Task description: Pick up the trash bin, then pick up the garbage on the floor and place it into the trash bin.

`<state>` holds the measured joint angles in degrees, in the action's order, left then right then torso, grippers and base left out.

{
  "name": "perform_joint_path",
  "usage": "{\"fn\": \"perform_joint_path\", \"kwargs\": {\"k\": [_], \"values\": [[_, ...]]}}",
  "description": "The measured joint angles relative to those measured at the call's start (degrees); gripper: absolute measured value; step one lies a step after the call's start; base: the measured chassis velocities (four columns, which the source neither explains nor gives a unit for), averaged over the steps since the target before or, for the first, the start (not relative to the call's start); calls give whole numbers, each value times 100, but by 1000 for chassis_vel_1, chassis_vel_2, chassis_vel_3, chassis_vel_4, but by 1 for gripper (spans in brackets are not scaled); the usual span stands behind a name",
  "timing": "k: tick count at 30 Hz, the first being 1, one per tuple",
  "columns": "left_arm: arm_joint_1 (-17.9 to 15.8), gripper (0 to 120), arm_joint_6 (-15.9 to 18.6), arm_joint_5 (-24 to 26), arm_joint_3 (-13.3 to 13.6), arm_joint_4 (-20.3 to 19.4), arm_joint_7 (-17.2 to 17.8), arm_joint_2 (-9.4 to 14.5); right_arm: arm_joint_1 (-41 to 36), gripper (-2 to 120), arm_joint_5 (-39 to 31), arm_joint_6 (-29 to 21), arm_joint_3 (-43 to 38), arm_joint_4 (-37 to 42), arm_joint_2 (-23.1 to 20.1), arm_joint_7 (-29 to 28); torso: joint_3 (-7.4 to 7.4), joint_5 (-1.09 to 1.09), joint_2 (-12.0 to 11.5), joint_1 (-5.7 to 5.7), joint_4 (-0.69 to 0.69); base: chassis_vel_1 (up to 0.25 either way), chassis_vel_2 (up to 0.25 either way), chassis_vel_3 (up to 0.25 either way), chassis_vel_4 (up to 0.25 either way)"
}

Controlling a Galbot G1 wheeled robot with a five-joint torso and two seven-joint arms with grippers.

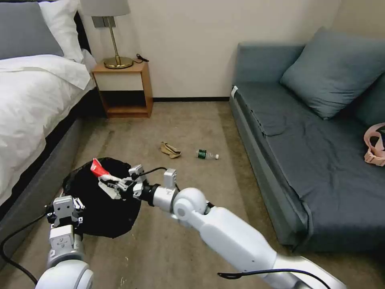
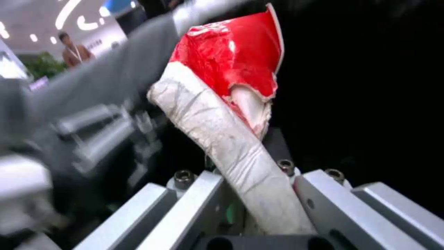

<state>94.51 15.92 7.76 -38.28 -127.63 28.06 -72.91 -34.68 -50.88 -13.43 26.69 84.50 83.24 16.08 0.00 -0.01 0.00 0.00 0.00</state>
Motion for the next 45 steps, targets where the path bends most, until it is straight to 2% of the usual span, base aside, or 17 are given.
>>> {"fn": "perform_joint_path", "kwargs": {"k": [5, 10, 11, 14, 15, 17, 19, 21, 23, 29, 33, 35, 37, 39, 41, 42, 45], "values": [[-24, 4, 50, 150, -16, -12, 7, 54, 39, 2, 402, 131, 212, -346, 238, -111, 0, 0, 0, 0, 1, 0, 0, 0, 0], [-98, 4, 64, 195, -19, 56, 8, 88, 65, 22, 570, 172, 284, -437, 272, -170, 0, 1, 0, 0, 0, 0, 0, 0, 0], [-98, 4, 64, 195, -19, 56, 8, 88, 65, 22, 570, 172, 284, -437, 272, -170, 0, 1, 0, 0, 0, 0, 0, 0, 0], [-144, 4, 66, 193, -20, 149, 4, 101, 71, 36, 725, 198, 293, -435, 138, -176, 0, 1, 0, 0, 0, 0, 0, 0, 0], [-144, 4, 66, 193, -20, 149, 4, 101, 71, 36, 725, 198, 293, -435, 138, -176, 0, 1, 0, 0, 0, 0, 0, 0, 0], [-146, 4, 108, 164, -25, 209, 3, 106, 65, 47, 1098, 289, 328, -444, -39, -159, 0, 1, 0, 0, 0, 0, 0, 0, 0], [-140, 4, 119, 159, -27, 225, 3, 111, 58, 50, 1170, 303, 339, -445, -83, -151, 0, 1, 0, 0, 0, 0, 0, 0, 0], [-121, 4, 124, 156, -44, 261, -8, 127, 5, 62, 1365, 343, 328, -445, -262, -131, 0, 1, 0, 0, -1, 0, 0, 0, 0], [-118, 4, 125, 156, -51, 268, -10, 128, -11, 66, 1396, 352, 299, -443, -302, -128, 0, 2, 0, 0, 0, 0, 0, 0, 0], [-103, 4, 116, 140, -7, 273, -22, 74, -91, 90, 1451, 382, 120, -360, -496, -131, 0, 2, 0, 0, 0, 0, 0, 0, 0], [-101, 4, 105, 89, -3, 270, -24, 52, -121, 99, 1469, 391, 69, -265, -598, -140, 0, 2, 0, 0, 0, 0, 0, 0, 0], [-94, 4, 70, 47, -47, 288, -26, 55, -130, 100, 1516, 392, 30, -67, -861, -166, 0, 3, 0, 0, 1, 0, 0, 0, 0], [-94, 4, 67, 42, -54, 292, -27, 56, -131, 100, 1517, 392, 30, -37, -911, -168, 0, 4, 0, 0, 1, 0, 0, 0, 0], [-80, 4, 32, -9, -129, 312, -25, 58, -191, 100, 1810, 373, 37, 150, -1871, -123, 0, 4, 0, 0, 2, 0, 0, 0, 0], [-72, 4, 28, -12, -134, 310, -23, 53, -218, 100, 1907, 380, 37, 149, -2076, -102, 0, 4, 0, 0, 0, 0, 0, 0, 0], [-36, 4, 27, -14, -126, 278, -23, 21, -346, 100, 2112, 450, 30, 138, -2564, -18, 0, 2, 0, 0, -3, 0, 0, 0, 0], [9, 4, 30, -14, -97, 218, -24, -11, -516, 100, 2185, 529, -1, 117, -2843, 21, 0, 4, 0, 0, -3, 0, 0, 0, 0]]}}
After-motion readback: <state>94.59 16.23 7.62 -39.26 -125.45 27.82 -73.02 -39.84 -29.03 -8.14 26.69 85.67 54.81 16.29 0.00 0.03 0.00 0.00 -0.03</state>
